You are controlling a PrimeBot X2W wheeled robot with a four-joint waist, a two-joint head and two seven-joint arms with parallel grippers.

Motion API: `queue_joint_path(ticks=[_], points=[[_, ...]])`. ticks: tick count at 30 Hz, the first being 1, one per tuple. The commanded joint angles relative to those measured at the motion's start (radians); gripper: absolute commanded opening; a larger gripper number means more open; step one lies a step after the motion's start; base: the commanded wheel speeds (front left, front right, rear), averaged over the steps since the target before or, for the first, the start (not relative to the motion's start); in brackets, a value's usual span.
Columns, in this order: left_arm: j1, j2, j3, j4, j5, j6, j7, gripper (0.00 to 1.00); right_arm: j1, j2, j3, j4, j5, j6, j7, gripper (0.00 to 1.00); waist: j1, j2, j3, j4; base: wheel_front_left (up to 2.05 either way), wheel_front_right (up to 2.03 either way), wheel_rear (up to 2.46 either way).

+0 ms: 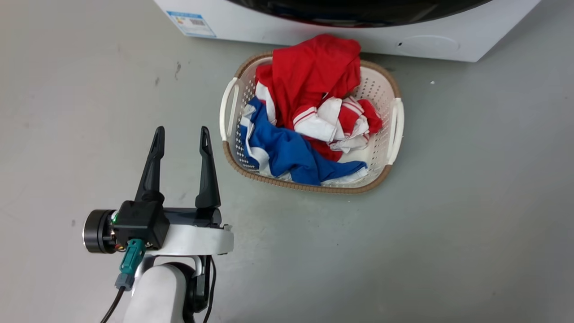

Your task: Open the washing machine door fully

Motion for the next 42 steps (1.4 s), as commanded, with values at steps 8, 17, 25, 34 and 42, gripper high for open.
queue_joint_path(ticks=[8,17,25,34,42], points=[[-0.033,0.000,-0.014,-0.005,-0.014,0.015,-0.003,1.00,-0.140,-0.008,0.116,0.063,-0.103,0.000,0.061,0.00,-0.0002,0.0000,0.054,0.029,0.00,0.00,0.00],[-0.035,0.000,-0.012,-0.001,-0.019,0.018,-0.003,1.00,-0.138,0.048,0.190,0.064,-0.147,0.002,0.118,0.00,-0.0002,0.0000,0.063,0.027,0.00,0.00,0.00],[-0.018,-0.001,0.003,0.007,-0.003,0.011,-0.003,1.00,-0.024,0.080,0.221,-0.018,-0.130,0.002,0.162,0.00,-0.0002,0.0000,0.027,-0.007,0.00,0.00,0.00],[-0.006,0.000,0.027,0.009,0.014,-0.005,-0.003,1.00,0.068,0.095,0.231,-0.115,-0.100,0.005,0.184,0.00,-0.0002,0.0000,-0.012,-0.035,0.00,0.00,0.00],[0.024,0.000,0.038,0.012,0.021,-0.004,-0.003,1.00,0.195,0.109,0.237,-0.211,-0.069,0.002,0.186,0.00,-0.0002,0.0000,-0.056,-0.046,0.00,0.00,0.00]])
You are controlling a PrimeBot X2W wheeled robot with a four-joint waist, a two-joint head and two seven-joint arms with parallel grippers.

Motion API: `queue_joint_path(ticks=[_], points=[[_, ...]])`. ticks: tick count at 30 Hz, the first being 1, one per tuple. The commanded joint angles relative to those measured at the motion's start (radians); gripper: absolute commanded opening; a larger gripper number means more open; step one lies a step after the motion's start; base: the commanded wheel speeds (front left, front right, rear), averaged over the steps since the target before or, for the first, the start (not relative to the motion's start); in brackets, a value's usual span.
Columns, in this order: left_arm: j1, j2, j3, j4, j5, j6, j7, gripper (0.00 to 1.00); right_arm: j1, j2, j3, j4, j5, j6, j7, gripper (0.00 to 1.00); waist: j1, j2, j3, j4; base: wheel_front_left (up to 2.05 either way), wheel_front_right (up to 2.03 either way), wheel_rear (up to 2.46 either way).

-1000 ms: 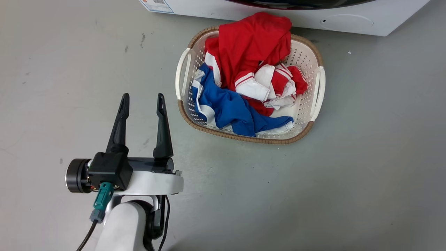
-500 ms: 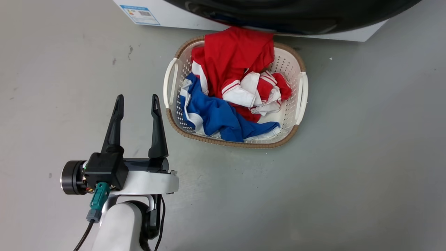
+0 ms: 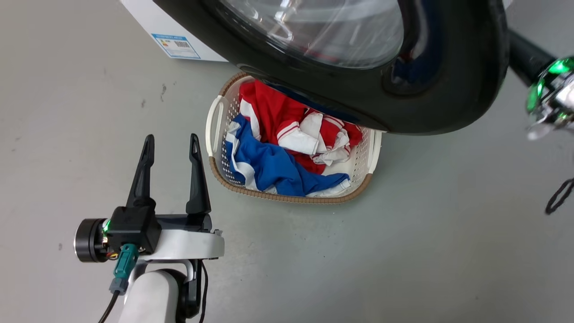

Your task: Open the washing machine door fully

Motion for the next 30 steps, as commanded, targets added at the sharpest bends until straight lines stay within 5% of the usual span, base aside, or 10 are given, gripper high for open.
queue_joint_path(ticks=[1,15,30], points=[[0.012,0.000,0.005,0.000,0.007,0.001,-0.002,1.00,0.032,0.010,0.006,-0.022,0.008,0.003,0.004,0.00,0.0000,0.0000,-0.011,-0.003,0.00,0.00,0.00],[0.061,0.000,0.023,0.011,0.020,-0.004,-0.003,1.00,0.294,0.075,0.080,-0.235,0.042,0.003,0.002,0.00,0.0000,0.0000,-0.112,-0.023,0.00,0.00,0.00],[0.115,0.000,0.015,0.025,0.023,-0.003,-0.002,1.00,0.483,0.165,0.238,-0.319,0.038,0.003,0.003,0.00,0.0000,0.0000,-0.201,-0.012,0.00,0.00,0.00]])
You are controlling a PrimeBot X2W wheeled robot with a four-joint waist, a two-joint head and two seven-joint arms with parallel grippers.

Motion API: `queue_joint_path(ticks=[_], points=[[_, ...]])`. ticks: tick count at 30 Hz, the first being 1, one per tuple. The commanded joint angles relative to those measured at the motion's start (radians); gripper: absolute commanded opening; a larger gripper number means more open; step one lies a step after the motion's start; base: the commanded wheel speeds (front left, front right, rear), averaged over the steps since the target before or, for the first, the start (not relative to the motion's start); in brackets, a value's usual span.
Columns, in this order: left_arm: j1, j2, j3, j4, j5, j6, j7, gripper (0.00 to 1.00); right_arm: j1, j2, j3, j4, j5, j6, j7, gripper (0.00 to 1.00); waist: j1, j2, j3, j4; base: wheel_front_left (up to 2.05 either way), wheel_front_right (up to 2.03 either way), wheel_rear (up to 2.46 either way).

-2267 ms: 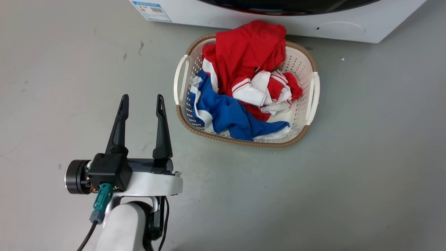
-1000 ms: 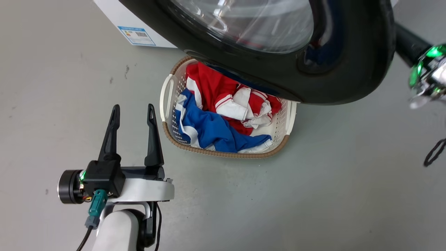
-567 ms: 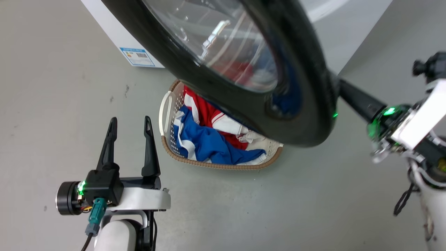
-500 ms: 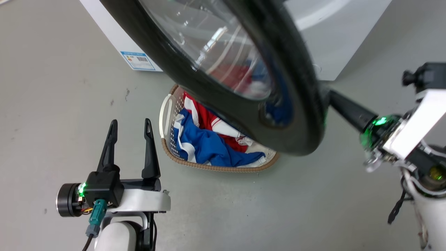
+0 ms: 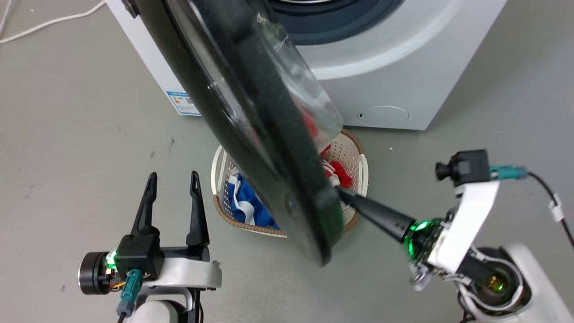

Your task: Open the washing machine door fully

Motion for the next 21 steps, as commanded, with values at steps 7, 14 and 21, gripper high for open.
queue_joint_path(ticks=[7,14,21], points=[[0.025,0.000,-0.003,0.004,0.009,0.000,-0.003,1.00,0.062,0.044,0.085,-0.013,-0.004,0.003,0.006,0.00,0.0001,0.0000,-0.034,0.009,0.00,0.00,0.00],[0.036,0.000,-0.004,0.007,0.008,0.002,-0.003,1.00,0.085,0.068,0.147,0.010,-0.010,0.003,0.006,0.00,0.0001,0.0000,-0.055,0.015,0.00,0.00,0.00],[0.055,0.000,-0.002,0.012,0.007,0.004,-0.003,1.00,0.111,0.067,0.151,0.019,-0.018,0.003,-0.041,0.00,0.0001,0.0000,-0.085,0.010,0.00,0.00,0.00]])
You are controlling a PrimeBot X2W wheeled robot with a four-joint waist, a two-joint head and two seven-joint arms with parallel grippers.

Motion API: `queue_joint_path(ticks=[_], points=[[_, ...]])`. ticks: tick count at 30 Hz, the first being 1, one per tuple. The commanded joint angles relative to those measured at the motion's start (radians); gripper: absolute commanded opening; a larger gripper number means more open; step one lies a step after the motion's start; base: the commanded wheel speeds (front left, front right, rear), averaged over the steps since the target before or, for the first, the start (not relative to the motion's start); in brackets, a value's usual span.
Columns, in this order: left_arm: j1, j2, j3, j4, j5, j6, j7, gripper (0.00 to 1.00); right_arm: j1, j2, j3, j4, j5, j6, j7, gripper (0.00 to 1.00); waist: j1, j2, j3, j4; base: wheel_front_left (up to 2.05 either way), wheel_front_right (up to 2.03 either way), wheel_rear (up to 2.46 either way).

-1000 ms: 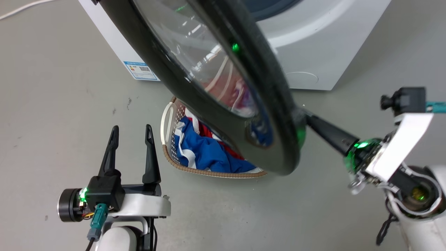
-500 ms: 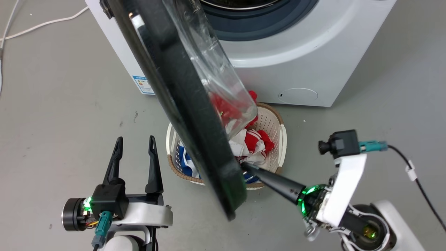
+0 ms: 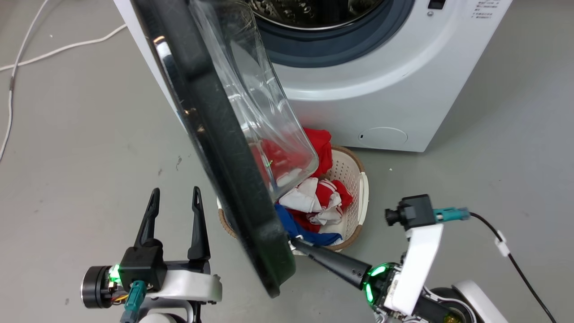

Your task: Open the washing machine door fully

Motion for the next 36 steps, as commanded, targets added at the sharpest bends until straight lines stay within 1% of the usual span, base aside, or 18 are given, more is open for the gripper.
queue_joint_path(ticks=[1,2,3,4,8,13,15,16,18,20,21,22,23,25,27,31,33,36], points=[[0.016,0.000,0.004,0.002,0.003,0.004,-0.003,1.00,0.018,0.000,-0.014,-0.005,-0.008,0.003,-0.029,0.00,0.0001,0.0000,-0.015,-0.005,0.00,0.00,0.00],[0.022,0.000,0.006,0.004,0.004,0.003,-0.003,1.00,0.023,-0.004,-0.024,-0.008,-0.016,0.003,-0.050,0.05,0.0001,0.0000,-0.023,-0.008,0.00,0.00,0.00],[0.028,0.000,0.008,0.005,0.005,0.002,-0.003,1.00,0.032,-0.002,-0.031,-0.011,-0.016,0.003,-0.070,0.38,0.0001,0.0000,-0.031,-0.011,0.00,0.00,0.00],[0.033,0.000,0.010,0.006,0.006,0.001,-0.003,1.00,0.037,-0.003,-0.041,-0.018,-0.022,0.003,-0.093,1.00,0.0001,0.0000,-0.039,-0.014,0.00,0.00,0.00],[0.056,0.000,0.021,0.011,0.010,-0.005,-0.003,1.00,0.057,-0.025,-0.075,-0.057,-0.097,0.003,-0.219,1.00,0.0001,0.0000,-0.073,-0.028,0.00,0.00,0.00],[0.081,0.000,0.034,0.011,0.015,-0.008,-0.003,1.00,0.066,-0.056,-0.122,-0.064,-0.284,0.003,-0.509,1.00,0.0001,0.0000,-0.108,-0.049,0.00,0.00,0.00],[0.091,0.000,0.038,0.013,0.017,-0.010,-0.003,1.00,0.069,-0.066,-0.140,-0.049,-0.342,0.003,-0.623,1.00,0.0001,0.0000,-0.122,-0.057,0.00,0.00,0.00],[0.097,0.000,0.041,0.013,0.018,-0.011,-0.003,1.00,0.066,-0.087,-0.154,-0.030,-0.401,0.003,-0.685,1.00,0.0001,0.0000,-0.130,-0.061,0.00,0.00,0.00],[0.107,0.000,0.043,0.010,0.021,-0.013,-0.003,1.00,0.067,-0.094,-0.164,0.005,-0.484,0.003,-0.768,1.00,0.0001,0.0000,-0.142,-0.067,0.00,0.00,0.00],[0.117,0.000,0.047,0.007,0.021,-0.014,-0.003,1.00,0.068,-0.092,-0.198,0.030,-0.573,0.003,-0.803,1.00,0.0001,0.0000,-0.153,-0.074,0.00,0.00,0.00],[0.117,0.000,0.047,0.007,0.021,-0.014,-0.003,1.00,0.068,-0.092,-0.198,0.030,-0.573,0.003,-0.803,1.00,0.0001,0.0000,-0.153,-0.074,0.00,0.00,0.00],[0.122,0.000,0.050,0.006,0.021,-0.013,-0.003,1.00,0.070,-0.089,-0.218,0.038,-0.618,0.003,-0.811,1.00,0.0001,0.0000,-0.157,-0.078,0.00,0.00,0.00],[0.127,0.000,0.051,0.005,0.020,-0.013,-0.003,1.00,0.075,-0.085,-0.243,0.044,-0.672,0.003,-0.815,1.00,0.0001,0.0000,-0.161,-0.081,0.00,0.00,0.00],[0.131,0.000,0.054,0.002,0.021,-0.013,-0.003,1.00,0.083,-0.054,-0.313,0.033,-0.796,0.003,-0.817,1.00,0.0001,0.0000,-0.167,-0.086,0.00,0.00,0.00],[0.137,0.000,0.056,0.002,0.022,-0.014,-0.003,1.00,0.102,-0.028,-0.372,0.017,-0.943,0.003,-0.816,1.00,0.0001,0.0000,-0.172,-0.089,0.00,0.00,0.00],[0.146,0.000,0.059,0.003,0.024,-0.016,-0.002,1.00,0.149,0.030,-0.457,-0.022,-1.170,0.003,-0.816,1.00,0.0001,0.0000,-0.181,-0.092,0.00,0.00,0.00],[0.147,0.000,0.061,0.003,0.026,-0.016,-0.003,1.00,0.173,0.051,-0.481,-0.031,-1.249,0.003,-0.816,1.00,0.0001,0.0000,-0.184,-0.093,0.00,0.00,0.00],[0.150,0.000,0.061,0.005,0.026,-0.018,-0.003,1.00,0.210,0.078,-0.509,-0.031,-1.304,0.003,-0.817,1.00,0.0001,0.0000,-0.189,-0.092,0.00,0.00,0.00]])
